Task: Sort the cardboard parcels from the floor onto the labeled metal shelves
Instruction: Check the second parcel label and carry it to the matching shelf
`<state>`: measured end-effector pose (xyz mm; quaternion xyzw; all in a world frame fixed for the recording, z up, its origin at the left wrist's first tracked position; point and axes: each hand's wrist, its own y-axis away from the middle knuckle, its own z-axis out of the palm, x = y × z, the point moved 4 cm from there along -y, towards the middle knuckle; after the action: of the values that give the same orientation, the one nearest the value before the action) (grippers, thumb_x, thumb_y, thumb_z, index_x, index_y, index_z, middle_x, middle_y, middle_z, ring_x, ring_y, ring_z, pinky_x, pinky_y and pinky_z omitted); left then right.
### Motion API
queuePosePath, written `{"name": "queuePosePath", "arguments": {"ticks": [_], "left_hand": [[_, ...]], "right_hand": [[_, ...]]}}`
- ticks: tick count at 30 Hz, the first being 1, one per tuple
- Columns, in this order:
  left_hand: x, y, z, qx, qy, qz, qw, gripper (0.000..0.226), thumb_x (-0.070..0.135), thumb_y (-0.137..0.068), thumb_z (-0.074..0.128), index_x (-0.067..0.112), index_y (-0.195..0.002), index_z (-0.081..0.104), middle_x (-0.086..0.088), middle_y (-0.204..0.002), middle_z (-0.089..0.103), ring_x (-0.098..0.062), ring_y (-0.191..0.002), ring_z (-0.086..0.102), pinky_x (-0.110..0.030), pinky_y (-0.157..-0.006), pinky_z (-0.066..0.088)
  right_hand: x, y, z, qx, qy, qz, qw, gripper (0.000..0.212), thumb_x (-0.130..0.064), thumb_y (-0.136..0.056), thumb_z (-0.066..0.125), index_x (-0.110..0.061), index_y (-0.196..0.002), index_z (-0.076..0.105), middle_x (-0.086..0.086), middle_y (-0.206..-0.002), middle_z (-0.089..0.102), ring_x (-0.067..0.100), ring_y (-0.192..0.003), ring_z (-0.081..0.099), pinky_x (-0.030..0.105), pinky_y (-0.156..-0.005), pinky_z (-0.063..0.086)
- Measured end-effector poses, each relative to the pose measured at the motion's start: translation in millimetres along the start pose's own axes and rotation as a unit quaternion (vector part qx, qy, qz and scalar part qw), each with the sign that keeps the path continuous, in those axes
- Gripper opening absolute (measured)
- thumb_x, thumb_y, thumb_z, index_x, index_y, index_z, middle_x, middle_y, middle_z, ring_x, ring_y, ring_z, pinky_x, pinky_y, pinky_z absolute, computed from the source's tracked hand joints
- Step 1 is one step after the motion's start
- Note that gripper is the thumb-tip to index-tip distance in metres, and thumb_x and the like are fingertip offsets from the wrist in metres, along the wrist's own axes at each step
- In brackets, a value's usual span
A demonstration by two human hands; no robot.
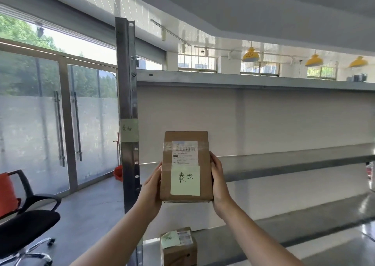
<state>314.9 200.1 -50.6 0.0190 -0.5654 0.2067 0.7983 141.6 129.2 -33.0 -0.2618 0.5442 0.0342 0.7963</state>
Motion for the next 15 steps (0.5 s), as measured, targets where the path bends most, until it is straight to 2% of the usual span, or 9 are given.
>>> {"name": "queuePosePath", "arguments": {"ticks": [4,6,9,12,15], "left_hand": [[-4,-24,16,0.006,-0.020,0.003,1.000,0.037,0.036,-0.103,0.045,0.020,-0.131,0.063,-0.011,-0.115,0.075,-0.029,-0.104,0.073,-0.039,-0.077,0.058],[-9,-34,22,0.010,-0.030,0.002,0.999,0.037,0.037,-0.103,0.046,0.023,-0.133,0.062,-0.009,-0.116,0.075,-0.029,-0.107,0.072,-0.041,-0.081,0.057],[-18,-51,27,0.025,-0.034,-0.004,0.999,0.038,0.038,-0.102,0.048,0.024,-0.134,0.062,-0.010,-0.116,0.075,-0.029,-0.106,0.072,-0.040,-0.078,0.057],[-23,-66,30,0.058,-0.037,-0.017,0.997,0.038,0.042,-0.101,0.049,0.019,-0.125,0.067,-0.012,-0.109,0.077,-0.029,-0.092,0.074,-0.037,-0.064,0.058],[-25,-77,32,0.084,-0.039,-0.040,0.995,0.038,0.044,-0.102,0.045,0.017,-0.113,0.069,-0.008,-0.093,0.079,-0.028,-0.086,0.072,-0.040,-0.069,0.056]], "right_hand": [[-7,-21,-20,0.003,-0.010,0.000,1.000,0.033,-0.031,-0.105,0.041,-0.030,-0.136,0.049,-0.001,-0.125,0.068,0.008,-0.103,0.070,0.024,-0.078,0.059],[-8,-32,-31,0.001,-0.003,0.009,1.000,0.032,-0.034,-0.104,0.045,-0.032,-0.134,0.052,-0.005,-0.123,0.069,0.004,-0.101,0.070,0.021,-0.073,0.058],[-8,-51,-46,-0.008,0.016,0.014,1.000,0.029,-0.035,-0.103,0.045,-0.036,-0.131,0.055,-0.015,-0.115,0.072,0.000,-0.099,0.070,0.019,-0.071,0.056],[-2,-71,-55,-0.015,0.029,0.031,0.999,0.031,-0.030,-0.105,0.042,-0.043,-0.129,0.058,-0.019,-0.119,0.070,0.001,-0.109,0.066,0.021,-0.079,0.055],[8,-91,-60,-0.022,0.057,0.050,0.997,0.038,-0.023,-0.107,0.038,-0.050,-0.127,0.056,-0.013,-0.137,0.060,0.011,-0.127,0.055,0.029,-0.098,0.048]]}}
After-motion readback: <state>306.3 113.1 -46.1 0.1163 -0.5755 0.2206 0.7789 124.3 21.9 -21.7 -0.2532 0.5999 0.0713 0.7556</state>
